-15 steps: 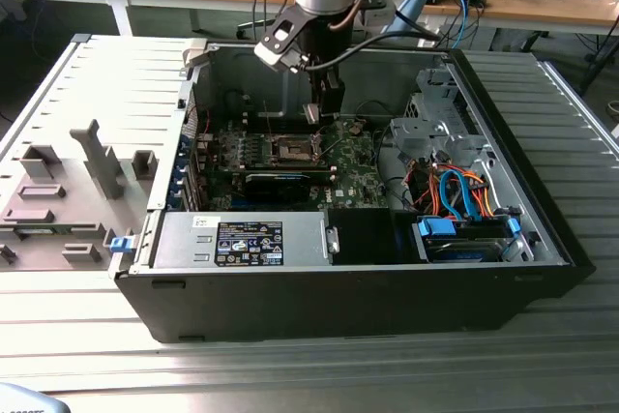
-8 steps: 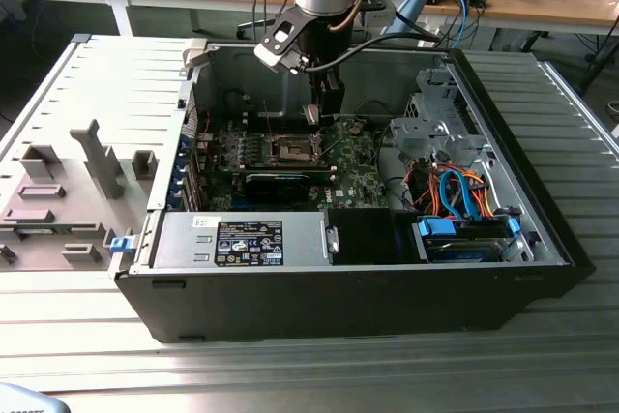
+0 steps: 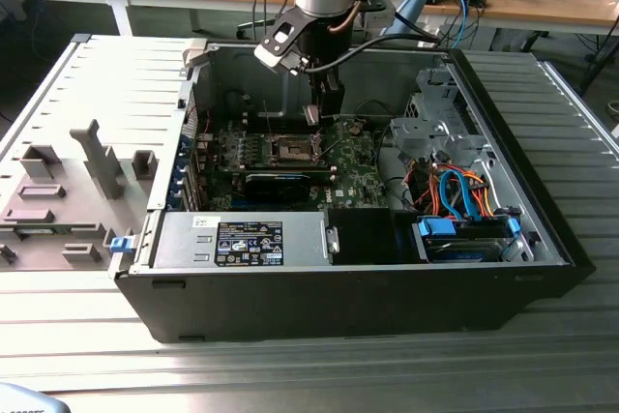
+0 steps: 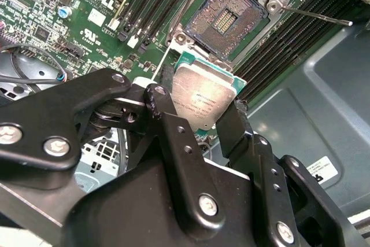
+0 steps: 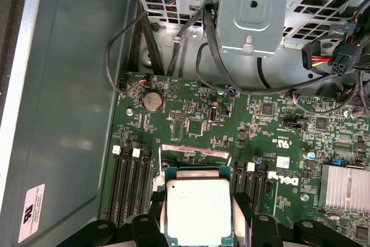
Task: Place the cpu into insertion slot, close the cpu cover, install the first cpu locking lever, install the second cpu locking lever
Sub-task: 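Place the cpu into insertion slot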
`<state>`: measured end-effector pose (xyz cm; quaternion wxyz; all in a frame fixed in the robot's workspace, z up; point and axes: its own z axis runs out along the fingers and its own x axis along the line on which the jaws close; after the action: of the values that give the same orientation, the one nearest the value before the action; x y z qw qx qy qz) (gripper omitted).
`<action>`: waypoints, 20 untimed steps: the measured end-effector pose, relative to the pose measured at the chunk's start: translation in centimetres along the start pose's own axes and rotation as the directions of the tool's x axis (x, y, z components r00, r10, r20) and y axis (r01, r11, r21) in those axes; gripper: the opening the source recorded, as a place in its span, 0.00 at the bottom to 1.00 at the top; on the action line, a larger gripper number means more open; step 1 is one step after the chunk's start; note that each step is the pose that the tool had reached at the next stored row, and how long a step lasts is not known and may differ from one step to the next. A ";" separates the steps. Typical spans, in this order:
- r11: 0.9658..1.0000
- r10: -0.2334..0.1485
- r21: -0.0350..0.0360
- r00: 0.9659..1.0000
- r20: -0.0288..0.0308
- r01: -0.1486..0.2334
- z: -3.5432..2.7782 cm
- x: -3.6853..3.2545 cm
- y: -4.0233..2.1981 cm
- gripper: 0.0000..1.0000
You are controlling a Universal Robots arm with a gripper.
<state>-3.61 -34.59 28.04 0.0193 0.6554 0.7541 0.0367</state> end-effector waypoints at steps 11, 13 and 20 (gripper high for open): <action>1.000 0.000 0.000 1.000 0.000 0.000 0.21 0.00 -0.02 0.54; 1.000 0.000 0.000 1.000 0.000 0.000 0.27 -0.01 -0.02 0.54; 1.000 0.000 0.000 1.000 0.000 0.000 0.41 -0.01 -0.03 0.54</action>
<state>-3.61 -34.59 27.63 0.0193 0.6554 0.7541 0.0367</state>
